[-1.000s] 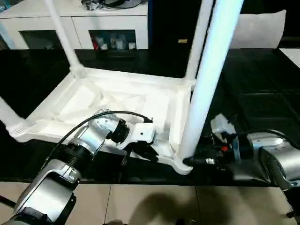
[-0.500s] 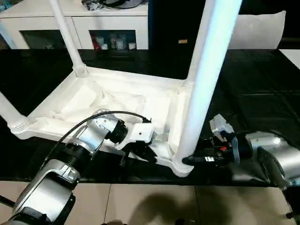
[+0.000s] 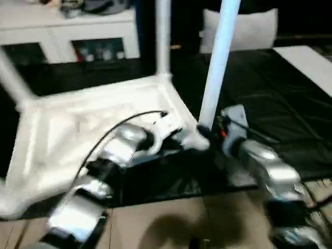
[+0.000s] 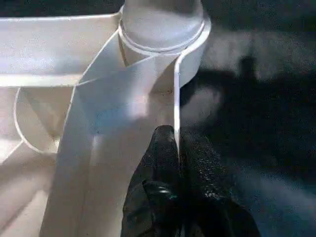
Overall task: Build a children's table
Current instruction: Rotate leg to tighten
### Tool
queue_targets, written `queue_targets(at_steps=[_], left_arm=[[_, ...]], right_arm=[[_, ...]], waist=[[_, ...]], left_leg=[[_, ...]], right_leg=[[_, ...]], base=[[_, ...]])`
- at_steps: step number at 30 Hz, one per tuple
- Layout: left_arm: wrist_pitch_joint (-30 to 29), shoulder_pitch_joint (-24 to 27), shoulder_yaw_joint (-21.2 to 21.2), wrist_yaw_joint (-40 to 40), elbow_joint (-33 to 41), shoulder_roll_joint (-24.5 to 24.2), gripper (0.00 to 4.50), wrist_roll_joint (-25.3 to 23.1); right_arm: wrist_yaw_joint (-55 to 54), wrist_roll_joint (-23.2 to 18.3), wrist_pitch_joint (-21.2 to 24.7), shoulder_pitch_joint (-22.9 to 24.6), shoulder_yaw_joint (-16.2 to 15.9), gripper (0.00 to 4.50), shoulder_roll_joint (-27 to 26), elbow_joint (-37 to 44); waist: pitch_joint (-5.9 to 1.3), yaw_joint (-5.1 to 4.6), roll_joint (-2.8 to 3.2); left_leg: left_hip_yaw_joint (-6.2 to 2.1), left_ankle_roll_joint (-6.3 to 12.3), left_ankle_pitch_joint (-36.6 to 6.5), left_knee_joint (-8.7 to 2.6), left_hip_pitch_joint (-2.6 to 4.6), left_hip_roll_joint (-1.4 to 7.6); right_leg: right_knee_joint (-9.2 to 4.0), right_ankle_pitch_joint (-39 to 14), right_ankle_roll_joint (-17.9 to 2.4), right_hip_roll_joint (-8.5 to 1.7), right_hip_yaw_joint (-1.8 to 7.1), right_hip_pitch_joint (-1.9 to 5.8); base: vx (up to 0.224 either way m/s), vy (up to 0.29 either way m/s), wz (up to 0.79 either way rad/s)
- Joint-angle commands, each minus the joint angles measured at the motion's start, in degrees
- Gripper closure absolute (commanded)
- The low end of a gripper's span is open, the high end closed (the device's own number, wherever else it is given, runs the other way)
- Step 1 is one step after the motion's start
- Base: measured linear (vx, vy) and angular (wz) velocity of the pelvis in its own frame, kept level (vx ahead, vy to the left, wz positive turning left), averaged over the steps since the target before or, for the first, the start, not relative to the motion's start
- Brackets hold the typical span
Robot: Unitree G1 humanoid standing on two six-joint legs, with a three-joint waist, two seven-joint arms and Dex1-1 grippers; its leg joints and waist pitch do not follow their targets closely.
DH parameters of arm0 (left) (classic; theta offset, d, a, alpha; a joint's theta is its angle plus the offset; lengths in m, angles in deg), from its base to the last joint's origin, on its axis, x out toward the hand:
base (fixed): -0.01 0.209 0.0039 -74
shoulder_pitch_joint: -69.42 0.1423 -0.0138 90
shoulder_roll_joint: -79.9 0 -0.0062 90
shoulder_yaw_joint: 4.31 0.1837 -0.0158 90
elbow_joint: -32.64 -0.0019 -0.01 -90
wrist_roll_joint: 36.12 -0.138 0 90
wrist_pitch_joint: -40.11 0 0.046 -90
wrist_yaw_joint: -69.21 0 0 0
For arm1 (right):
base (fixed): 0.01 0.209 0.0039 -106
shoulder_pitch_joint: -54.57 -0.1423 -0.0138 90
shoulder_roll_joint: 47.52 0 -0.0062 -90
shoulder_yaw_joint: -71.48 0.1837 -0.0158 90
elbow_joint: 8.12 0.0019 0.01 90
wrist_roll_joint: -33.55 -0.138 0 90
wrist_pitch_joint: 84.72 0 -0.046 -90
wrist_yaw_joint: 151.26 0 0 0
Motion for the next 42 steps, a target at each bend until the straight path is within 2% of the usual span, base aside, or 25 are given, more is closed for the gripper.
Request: queue_targets(at_steps=[1,3,5,6,8,9,12,13,14,15,18,19,20,23,25,26,28,30,31,32,33,34,38,39,42], left_arm=[[0.55,-3.03,-0.69,2.94,2.41,4.41,4.50,1.80],[-0.07,-2.77,-0.54,3.52,3.09,5.01,4.50,1.32],[0.05,-2.55,-0.04,3.72,3.23,5.00,4.50,0.63],[0.82,-2.30,0.26,3.14,2.99,3.98,4.50,0.26],[1.22,-2.16,0.45,2.77,2.86,3.30,4.50,0.09],[2.69,-1.81,0.89,1.91,2.57,2.24,4.50,-0.14],[5.55,-1.23,1.45,0.34,2.06,0.73,4.50,-0.42],[6.52,-0.42,1.61,-2.33,2.56,-0.53,4.50,0.23],[7.32,-0.13,1.85,-3.45,2.73,-1.14,4.50,0.28],[7.70,0.03,1.99,-4.12,2.84,-1.49,4.50,0.33],[10.45,0.91,3.57,-10.18,3.29,-4.57,4.50,0.56],[10.92,0.94,4.02,-11.59,3.15,-5.38,4.50,0.44],[11.20,0.94,4.30,-12.45,3.05,-5.88,4.50,0.37],[15.99,1.59,6.01,-19.37,3.26,-8.52,4.50,1.15],[18.26,1.88,7.01,-23.86,3.69,-10.05,4.50,1.58],[18.79,2.09,7.64,-26.33,4.21,-10.81,4.50,1.88],[19.18,2.23,8.04,-28.01,4.55,-11.31,4.50,2.13],[20.67,2.27,9.36,-32.18,5.36,-12.66,4.50,2.27],[21.10,2.21,9.83,-33.35,5.50,-13.10,4.50,2.18],[21.76,2.09,10.23,-34.20,5.47,-13.44,4.50,2.02],[22.62,1.99,10.54,-35.19,5.33,-13.74,4.50,1.92],[23.22,1.86,10.83,-35.96,5.22,-13.99,4.50,1.81],[24.31,1.63,11.50,-37.79,5.32,-14.50,4.50,1.65],[24.76,1.49,11.78,-38.52,5.38,-14.69,4.50,1.61],[24.96,1.21,11.94,-38.85,5.36,-14.65,4.50,1.65]], right_arm=[[-4.29,0.79,-0.38,-1.56,-1.41,2.24,-3.15,-4.70],[-4.72,1.41,-1.99,-1.80,-1.31,1.89,-3.55,-5.02],[-4.53,1.90,-3.19,-1.42,-1.07,1.87,-3.62,-4.28],[-2.07,2.04,-4.37,-0.13,-1.42,1.72,-2.08,-2.23],[-0.22,1.85,-5.11,0.63,-1.71,1.49,-1.04,-1.03],[2.11,1.54,-6.00,1.65,-2.19,1.46,0.77,0.34],[6.15,0.18,-6.74,2.93,-2.15,1.20,3.80,1.75],[10.59,-1.22,-7.53,3.97,-1.71,1.03,6.92,2.64],[12.53,-1.45,-8.13,4.37,-1.71,1.03,8.41,2.75],[13.58,-1.53,-8.49,4.57,-1.71,1.02,9.24,2.76],[23.67,-2.78,-11.09,5.87,-1.62,0.67,15.89,2.45],[26.32,-3.71,-10.90,6.04,-1.43,0.59,17.27,2.53],[27.88,-4.30,-10.72,6.13,-1.30,0.57,18.09,2.59],[36.74,-6.43,-11.74,6.69,-2.35,0.57,22.54,2.72],[41.58,-7.67,-12.57,6.62,-3.22,0.57,24.46,2.36],[43.59,-8.19,-12.87,6.45,-3.64,0.74,25.05,2.22],[45.08,-8.57,-13.21,6.30,-3.91,0.87,25.46,2.00],[51.77,-9.70,-11.43,6.24,-6.74,1.09,27.99,2.87],[53.63,-9.82,-11.14,6.16,-7.67,1.21,28.60,3.03],[54.68,-9.76,-11.37,5.97,-8.25,1.21,28.77,2.96],[55.84,-10.05,-10.98,5.67,-8.79,1.45,28.80,2.83],[56.89,-10.33,-10.49,5.35,-9.34,1.45,28.82,2.79],[58.99,-10.49,-10.05,4.57,-10.84,1.77,28.61,2.69],[59.75,-10.44,-10.19,4.11,-11.64,1.95,28.49,2.43],[61.37,-10.80,-9.42,3.60,-13.04,2.10,28.53,2.18]], waist=[[-3.85,-0.40,0.31],[-4.21,-0.62,-0.13],[-4.37,-0.37,-0.18],[-4.45,-0.05,-0.34],[-4.54,0.62,-0.63],[-4.62,1.02,-0.56],[-4.77,1.89,-0.57],[-4.64,2.10,-0.50],[-4.66,2.46,-0.55],[-4.51,2.78,-0.44],[-4.19,3.55,-0.44],[-4.16,3.59,-0.58],[-4.09,3.84,-0.43],[-4.07,4.36,-0.57],[-4.18,4.81,-0.69],[-4.17,5.02,-0.89],[-4.23,5.48,-0.68],[-4.31,6.31,-0.91],[-4.27,6.49,-0.82],[-4.28,6.72,-1.05],[-4.29,6.98,-0.88],[-4.23,6.98,-1.14],[-4.07,7.54,-1.19],[-4.09,7.53,-1.24],[-3.94,7.56,-1.28]], left_leg=[[-0.23,4.20,-20.51,-4.20,-0.13,-0.09],[0.01,5.03,-17.93,-4.12,-0.52,-0.15],[0.17,5.92,-14.38,-4.02,-0.80,-0.07],[0.35,6.65,-12.23,-3.90,-0.87,-0.11],[0.62,7.83,-10.32,-3.66,-1.00,-0.19],[0.50,8.34,-8.98,-3.61,-1.16,-0.15],[0.62,9.80,-6.58,-3.31,-1.31,-0.07],[0.63,9.98,-6.43,-3.33,-1.29,-0.05],[0.65,10.35,-6.10,-3.29,-1.32,0.00],[0.68,10.53,-6.70,-3.38,-1.17,0.18],[0.75,9.14,-10.00,-3.69,-0.81,0.42],[0.80,9.07,-10.53,-3.73,-0.81,0.39],[0.81,8.76,-11.25,-3.80,-0.63,0.52],[0.79,8.57,-12.28,-3.87,-0.54,0.54],[0.83,8.60,-11.32,-3.89,-0.50,0.74],[0.95,8.65,-10.99,-3.87,-0.44,0.85],[0.98,8.68,-10.23,-3.88,-0.46,1.00],[1.07,8.79,-9.17,-3.84,-0.28,1.11],[1.05,8.93,-9.10,-3.91,-0.27,1.23],[1.19,8.99,-8.80,-3.85,-0.34,1.27],[1.16,8.95,-8.65,-3.83,-0.39,1.22],[1.20,8.87,-8.68,-3.86,-0.45,1.21],[1.26,7.51,-9.67,-3.98,-0.30,1.16],[1.24,7.15,-9.87,-4.02,-0.35,1.12],[1.33,6.60,-10.73,-4.03,-0.25,1.00]], right_leg=[[-4.36,-29.14,-4.28,-2.33,0.59,3.55],[-3.91,-26.46,-5.73,-2.45,1.07,3.73],[-3.27,-22.92,-7.60,-2.62,1.69,3.81],[-2.82,-20.61,-8.71,-2.54,1.94,3.81],[-2.20,-18.48,-9.67,-2.44,2.20,3.82],[-1.78,-17.34,-9.96,-2.49,2.25,4.08],[-1.10,-14.11,-10.83,-2.48,2.52,4.14],[-1.08,-14.06,-10.94,-2.48,2.53,4.04],[-1.03,-13.97,-10.80,-2.42,2.56,4.16],[-1.15,-14.84,-10.81,-2.42,2.59,3.94],[-1.52,-18.72,-10.08,-2.36,2.61,3.79],[-1.65,-19.27,-10.01,-2.36,2.65,3.84],[-1.65,-19.79,-10.08,-2.39,2.78,3.62],[-1.74,-20.79,-9.90,-2.46,2.76,3.61],[-1.42,-19.94,-10.22,-2.55,2.95,3.54],[-1.35,-19.23,-10.72,-2.55,3.03,3.38],[-1.02,-18.28,-11.24,-2.51,3.04,3.41],[-0.72,-17.16,-11.65,-2.55,3.17,3.38],[-0.66,-17.03,-11.81,-2.59,3.23,3.38],[-0.55,-16.59,-11.92,-2.63,3.37,3.31],[-0.50,-16.79,-11.89,-2.71,3.34,3.31],[-0.58,-17.04,-11.75,-2.69,3.35,3.31],[-0.86,-20.23,-10.56,-2.74,3.38,3.17],[-0.81,-20.77,-10.26,-2.71,3.37,3.21],[-1.12,-23.13,-9.32,-2.75,3.36,3.09]], base=[[0.000,0.000,0.00],[0.000,0.000,0.00],[0.000,0.000,0.00],[0.000,0.000,0.00],[0.035,-0.018,0.05],[0.000,0.000,0.00],[0.000,0.000,0.00],[0.000,0.000,0.00],[0.000,0.000,0.00],[0.000,0.000,0.00],[0.000,0.000,0.00],[0.000,0.000,0.00],[0.000,0.000,0.00],[0.000,0.000,0.00],[0.000,0.000,0.00],[0.000,0.000,0.00],[0.000,0.000,0.00],[0.000,0.000,0.00],[0.000,0.000,0.00],[0.000,0.000,0.00],[0.000,0.000,0.00],[0.000,0.000,0.00],[0.000,0.000,0.00],[0.000,0.000,0.00],[0.000,0.000,0.00]])
